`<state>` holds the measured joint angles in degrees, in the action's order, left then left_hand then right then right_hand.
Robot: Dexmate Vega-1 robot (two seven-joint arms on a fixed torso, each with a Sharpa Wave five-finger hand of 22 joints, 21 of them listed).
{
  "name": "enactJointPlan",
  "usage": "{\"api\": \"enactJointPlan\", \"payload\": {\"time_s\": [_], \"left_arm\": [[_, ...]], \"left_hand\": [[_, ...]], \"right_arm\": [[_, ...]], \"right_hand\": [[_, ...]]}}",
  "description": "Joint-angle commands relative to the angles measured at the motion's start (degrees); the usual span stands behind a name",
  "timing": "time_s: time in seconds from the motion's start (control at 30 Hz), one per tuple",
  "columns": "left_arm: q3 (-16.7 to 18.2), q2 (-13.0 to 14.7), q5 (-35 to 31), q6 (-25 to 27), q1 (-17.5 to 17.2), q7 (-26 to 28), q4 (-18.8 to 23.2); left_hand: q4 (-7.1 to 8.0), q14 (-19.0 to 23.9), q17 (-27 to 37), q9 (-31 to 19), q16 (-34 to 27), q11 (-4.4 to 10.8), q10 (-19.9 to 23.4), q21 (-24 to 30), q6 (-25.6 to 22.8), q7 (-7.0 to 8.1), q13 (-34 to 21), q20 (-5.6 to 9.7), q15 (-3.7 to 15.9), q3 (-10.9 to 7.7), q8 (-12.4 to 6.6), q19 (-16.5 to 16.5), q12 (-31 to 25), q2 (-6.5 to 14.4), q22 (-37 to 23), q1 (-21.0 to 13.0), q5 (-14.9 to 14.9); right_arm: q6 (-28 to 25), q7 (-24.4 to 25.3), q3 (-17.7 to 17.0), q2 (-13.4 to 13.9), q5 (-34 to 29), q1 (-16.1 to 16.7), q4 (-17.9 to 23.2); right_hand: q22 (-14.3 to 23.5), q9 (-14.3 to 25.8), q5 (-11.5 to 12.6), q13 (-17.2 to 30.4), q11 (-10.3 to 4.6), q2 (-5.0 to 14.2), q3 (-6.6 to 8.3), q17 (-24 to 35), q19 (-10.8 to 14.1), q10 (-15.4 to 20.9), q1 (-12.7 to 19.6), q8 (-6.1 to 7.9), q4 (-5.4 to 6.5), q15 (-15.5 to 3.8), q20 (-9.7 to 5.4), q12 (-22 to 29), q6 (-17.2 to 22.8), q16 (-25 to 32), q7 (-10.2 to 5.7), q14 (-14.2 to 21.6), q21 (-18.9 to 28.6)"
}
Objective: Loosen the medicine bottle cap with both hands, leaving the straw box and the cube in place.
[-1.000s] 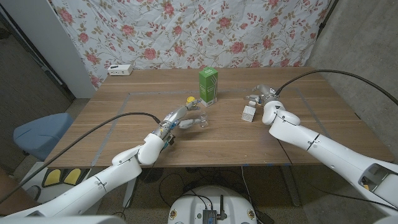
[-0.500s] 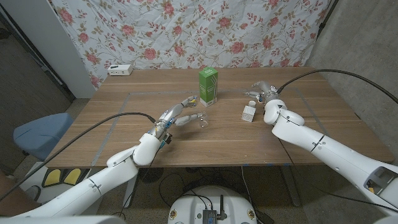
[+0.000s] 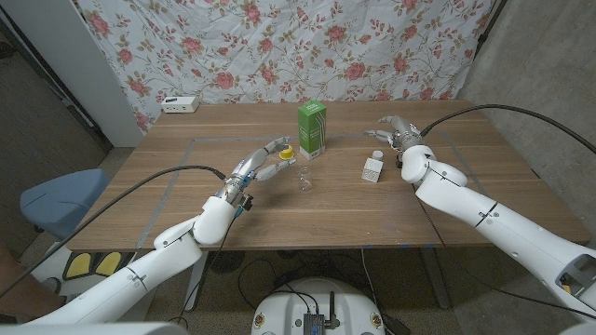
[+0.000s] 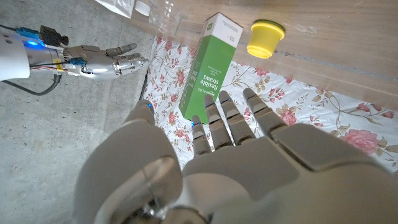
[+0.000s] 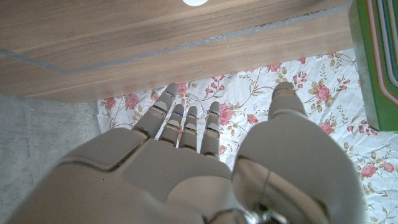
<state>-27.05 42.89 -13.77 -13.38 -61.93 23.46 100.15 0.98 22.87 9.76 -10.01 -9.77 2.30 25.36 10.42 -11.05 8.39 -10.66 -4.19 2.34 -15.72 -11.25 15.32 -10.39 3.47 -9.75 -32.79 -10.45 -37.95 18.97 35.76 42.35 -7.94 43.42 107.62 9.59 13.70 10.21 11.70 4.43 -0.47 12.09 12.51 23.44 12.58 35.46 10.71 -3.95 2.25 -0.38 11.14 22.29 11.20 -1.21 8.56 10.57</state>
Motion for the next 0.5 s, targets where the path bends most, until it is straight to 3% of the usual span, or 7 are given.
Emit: {"api": "enactJointPlan", "payload": {"time_s": [0.03, 0.07, 0.1, 0.2, 0.23, 0.37, 0.5], "left_arm": [[2.55, -1.91, 4.38, -4.19, -0.28, 1.13, -2.41], [2.77, -2.34, 4.52, -4.13, -0.33, 1.61, -2.58], [2.99, -2.9, 5.11, -4.19, -0.38, 1.92, -2.78], [3.59, -4.52, 6.97, -5.16, -0.29, 2.7, -3.65], [3.71, -4.54, 7.25, -4.84, -0.17, 2.39, -3.63], [3.84, -5.26, 9.33, -5.44, 0.59, 1.08, -4.65], [3.92, -6.43, 10.98, -6.07, 0.96, 0.78, -5.53]], "left_hand": [[0.74, -0.41, 0.1, -0.13, -0.34, 0.0, -0.23, 0.23, -0.57, -0.32, -0.15, -0.22, 1.02, -0.2, 0.07, -0.23, -0.45, 1.35, -0.12, 0.33, -0.48], [0.81, -0.46, 0.1, -0.13, -0.33, 0.0, -0.27, 0.23, -0.61, -0.32, -0.15, -0.2, 0.99, -0.22, 0.07, -0.26, -0.45, 1.49, -0.12, 0.41, -0.48], [0.91, -0.5, 0.09, -0.13, -0.33, -0.01, -0.29, 0.24, -0.63, -0.37, -0.15, -0.23, 0.93, -0.27, 0.1, -0.26, -0.47, 1.7, -0.12, 0.53, -0.48], [1.11, -0.49, 0.08, -0.13, -0.36, -0.05, -0.37, 0.27, -0.86, -0.5, -0.15, -0.09, 0.79, -0.36, 0.07, -0.28, -0.49, 2.13, -0.12, 0.79, -0.47], [1.15, -0.52, 0.07, -0.13, -0.35, -0.07, -0.42, 0.27, -0.88, -0.57, -0.14, -0.06, 0.74, -0.38, 0.08, -0.27, -0.48, 2.22, -0.12, 0.83, -0.47], [1.33, -0.76, 0.04, -0.12, -0.29, -0.27, -0.66, 0.3, -1.11, -0.75, -0.14, -0.1, 0.51, -0.55, 0.08, -0.27, -0.45, 2.77, -0.12, 1.06, -0.46], [1.54, -1.2, 0.02, -0.11, -0.18, -0.38, -1.01, 0.29, -1.21, -0.95, -0.13, -0.06, 0.31, -0.73, 0.15, -0.4, -0.39, 3.38, -0.12, 1.32, -0.45]], "right_arm": [[9.05, 2.78, -6.26, 0.28, 5.46, 4.08, -1.02], [10.05, 2.92, -6.8, 0.3, 6.06, 4.45, -1.28], [10.96, 2.86, -7.32, 0.38, 6.72, 4.77, -1.49], [13.37, 2.38, -8.69, 0.66, 8.68, 5.52, -2.02], [14.13, 2.16, -9.01, 0.84, 9.16, 5.7, -2.19], [17.76, 2.05, -10.84, 0.82, 11.77, 6.91, -3.37], [22.27, 1.04, -12.52, 1.05, 14.63, 8.07, -4.93]], "right_hand": [[0.05, -1.04, 0.2, -0.31, 0.27, 1.09, -0.4, -0.59, 0.06, 0.37, -2.25, 0.49, 0.08, -0.53, -0.82, 0.33, -0.44, 0.33, -7.43, -0.18, 0.23], [0.05, -1.09, 0.2, -0.34, 0.24, 1.16, -0.44, -0.63, 0.11, 0.43, -2.38, 0.46, 0.05, -0.64, -0.87, 0.35, -0.59, 0.36, -8.72, -0.15, 0.25], [0.04, -1.34, 0.22, -0.41, 0.21, 1.26, -0.59, -0.73, 0.09, 0.5, -2.7, 0.39, -0.18, -0.66, -0.97, 0.35, -1.05, 0.42, -4.88, -0.1, 0.25], [0.02, -1.92, 0.28, -0.57, -0.03, 1.72, -1.05, -0.87, 0.31, 0.2, -4.0, 0.25, -0.5, -0.95, -1.17, 0.16, -2.26, 0.55, -3.25, 0.0, 0.28], [0.02, -2.06, 0.29, -0.61, -0.01, 2.16, -1.09, -0.91, 0.32, 0.46, -4.45, 0.3, -0.6, -1.06, -1.43, 0.25, -2.7, 0.52, -7.2, -0.1, 0.27], [0.01, -2.32, 0.21, -0.66, -0.11, 2.51, -1.47, -0.91, 0.6, 0.53, -5.54, 0.14, -0.59, -1.45, -1.89, 0.24, -3.55, 0.58, -0.51, -0.08, 0.32], [-0.01, -2.6, 0.26, -0.76, -0.21, 3.29, -1.89, -0.94, 0.62, 0.57, -7.24, 0.14, -0.7, -1.63, -2.18, 0.17, -4.74, 0.64, -3.05, 0.08, 0.2]]}}
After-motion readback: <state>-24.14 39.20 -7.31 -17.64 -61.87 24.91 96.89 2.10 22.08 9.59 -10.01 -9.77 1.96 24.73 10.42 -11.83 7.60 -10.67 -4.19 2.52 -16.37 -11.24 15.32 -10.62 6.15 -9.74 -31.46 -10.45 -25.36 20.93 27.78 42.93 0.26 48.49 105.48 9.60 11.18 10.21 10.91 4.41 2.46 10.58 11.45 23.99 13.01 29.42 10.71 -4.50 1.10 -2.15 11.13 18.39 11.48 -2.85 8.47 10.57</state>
